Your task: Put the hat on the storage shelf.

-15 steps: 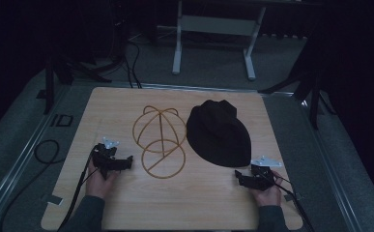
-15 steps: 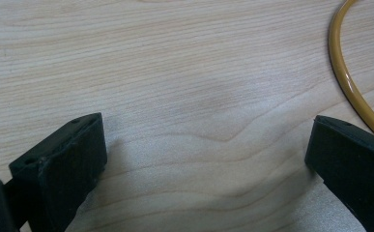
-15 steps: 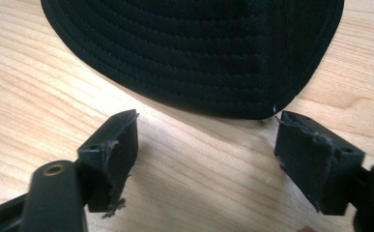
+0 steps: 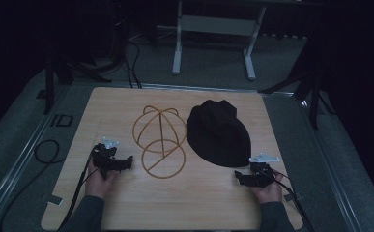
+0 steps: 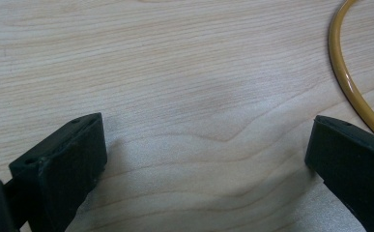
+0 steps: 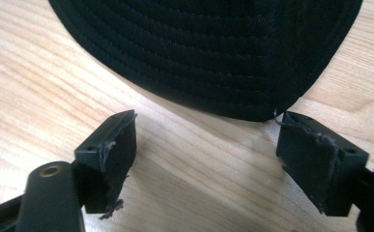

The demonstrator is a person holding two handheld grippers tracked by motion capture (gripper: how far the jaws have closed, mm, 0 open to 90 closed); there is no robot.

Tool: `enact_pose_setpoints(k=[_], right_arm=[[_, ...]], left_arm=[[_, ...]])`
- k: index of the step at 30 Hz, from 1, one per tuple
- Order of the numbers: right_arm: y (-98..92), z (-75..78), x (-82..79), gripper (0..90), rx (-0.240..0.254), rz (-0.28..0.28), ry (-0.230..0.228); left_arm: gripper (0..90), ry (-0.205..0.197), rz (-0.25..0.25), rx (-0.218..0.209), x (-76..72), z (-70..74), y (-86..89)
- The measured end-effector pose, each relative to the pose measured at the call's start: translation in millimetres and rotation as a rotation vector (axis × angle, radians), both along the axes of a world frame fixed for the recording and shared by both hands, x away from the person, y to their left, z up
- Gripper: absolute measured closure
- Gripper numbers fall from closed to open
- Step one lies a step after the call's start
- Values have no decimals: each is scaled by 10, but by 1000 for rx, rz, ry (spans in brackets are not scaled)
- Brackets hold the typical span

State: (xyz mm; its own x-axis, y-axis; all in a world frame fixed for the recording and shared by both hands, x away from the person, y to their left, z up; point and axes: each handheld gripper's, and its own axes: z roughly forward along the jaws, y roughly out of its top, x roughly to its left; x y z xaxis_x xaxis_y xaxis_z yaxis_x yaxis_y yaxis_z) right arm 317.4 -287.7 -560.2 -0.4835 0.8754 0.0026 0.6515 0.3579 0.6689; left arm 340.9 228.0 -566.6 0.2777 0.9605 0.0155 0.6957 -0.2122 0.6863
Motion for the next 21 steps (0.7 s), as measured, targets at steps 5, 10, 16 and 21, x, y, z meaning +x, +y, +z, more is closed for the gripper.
enact_pose_setpoints(k=[5, 10, 16, 21], right_arm=[[-31, 43, 13, 283, 3, 35, 45], [-90, 89, 24, 359, 19, 69, 84], [-135, 168, 42, 392, -35, 93, 107], [-169, 265, 80, 423, -2, 88, 135]], left_arm=[[12, 0, 0, 0, 0, 0, 0], [12, 0, 0, 0, 0, 0, 0], [12, 0, 0, 0, 0, 0, 0], [12, -1, 1, -2, 0, -1, -2]])
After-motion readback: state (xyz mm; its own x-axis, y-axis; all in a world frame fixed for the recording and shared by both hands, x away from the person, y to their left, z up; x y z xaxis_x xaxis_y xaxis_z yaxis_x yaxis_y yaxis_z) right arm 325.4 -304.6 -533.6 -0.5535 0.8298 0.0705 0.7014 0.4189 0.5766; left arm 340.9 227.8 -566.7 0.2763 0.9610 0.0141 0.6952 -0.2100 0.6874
